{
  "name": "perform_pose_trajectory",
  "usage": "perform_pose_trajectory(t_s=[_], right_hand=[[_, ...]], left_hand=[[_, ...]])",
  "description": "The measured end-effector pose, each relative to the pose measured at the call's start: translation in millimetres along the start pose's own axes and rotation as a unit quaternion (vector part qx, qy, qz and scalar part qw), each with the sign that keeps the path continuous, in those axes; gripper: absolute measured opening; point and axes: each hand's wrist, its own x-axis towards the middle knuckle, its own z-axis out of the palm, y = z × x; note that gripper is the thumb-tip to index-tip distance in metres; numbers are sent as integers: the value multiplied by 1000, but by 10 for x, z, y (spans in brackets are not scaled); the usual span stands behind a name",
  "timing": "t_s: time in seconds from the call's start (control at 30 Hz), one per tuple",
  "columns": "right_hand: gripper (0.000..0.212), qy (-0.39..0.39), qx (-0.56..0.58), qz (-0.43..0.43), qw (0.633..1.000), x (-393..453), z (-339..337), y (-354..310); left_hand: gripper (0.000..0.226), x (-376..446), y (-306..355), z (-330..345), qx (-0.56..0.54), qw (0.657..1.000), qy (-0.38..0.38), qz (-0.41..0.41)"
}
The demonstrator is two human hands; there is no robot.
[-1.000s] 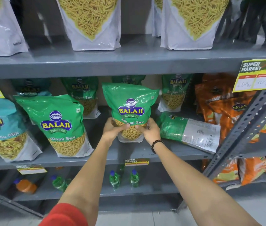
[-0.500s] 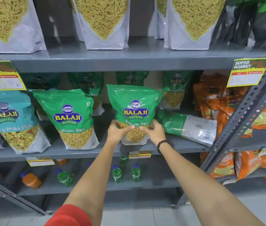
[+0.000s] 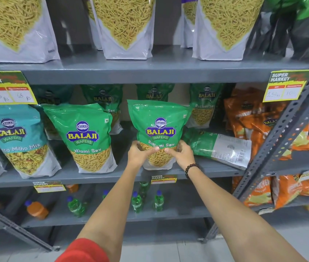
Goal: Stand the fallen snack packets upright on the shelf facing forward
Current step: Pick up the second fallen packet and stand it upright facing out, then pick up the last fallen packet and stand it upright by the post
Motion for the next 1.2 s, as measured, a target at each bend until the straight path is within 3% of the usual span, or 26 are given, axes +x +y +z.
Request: perform_pose_trajectory(t_s=[0.4, 0.5, 0.6, 0.7, 0.77, 0.97, 1.1, 1.2], right_hand=[[47, -9, 10, 16, 1000, -36, -6, -14], [58, -10, 9, 27, 1000, -61, -24, -30], [83, -2, -5, 40, 999, -79, -66, -1], [87, 18, -15, 55, 998, -136, -179, 9], [83, 43, -17, 58, 997, -169, -286, 34], [72, 101, -37, 73, 992, -195, -708, 87], [69, 113, -92, 77, 986, -112, -1045, 111], [67, 110, -160, 81, 978, 23, -1296, 142]], left_hand=[[79, -112, 49, -22, -9, 1000, -14, -2], [91, -189, 45, -38, -30, 999, -12, -3], [99, -327, 60, 13, 6, 997, 76, 27], [74, -541, 146, 135, 37, 975, 200, 91], [54, -658, 202, 255, 25, 968, 213, 132], [35, -795, 341, 839, -19, 979, 118, 164], [46, -753, 311, 1323, 26, 988, 24, 148], [67, -610, 290, 1654, 34, 997, -6, 74]])
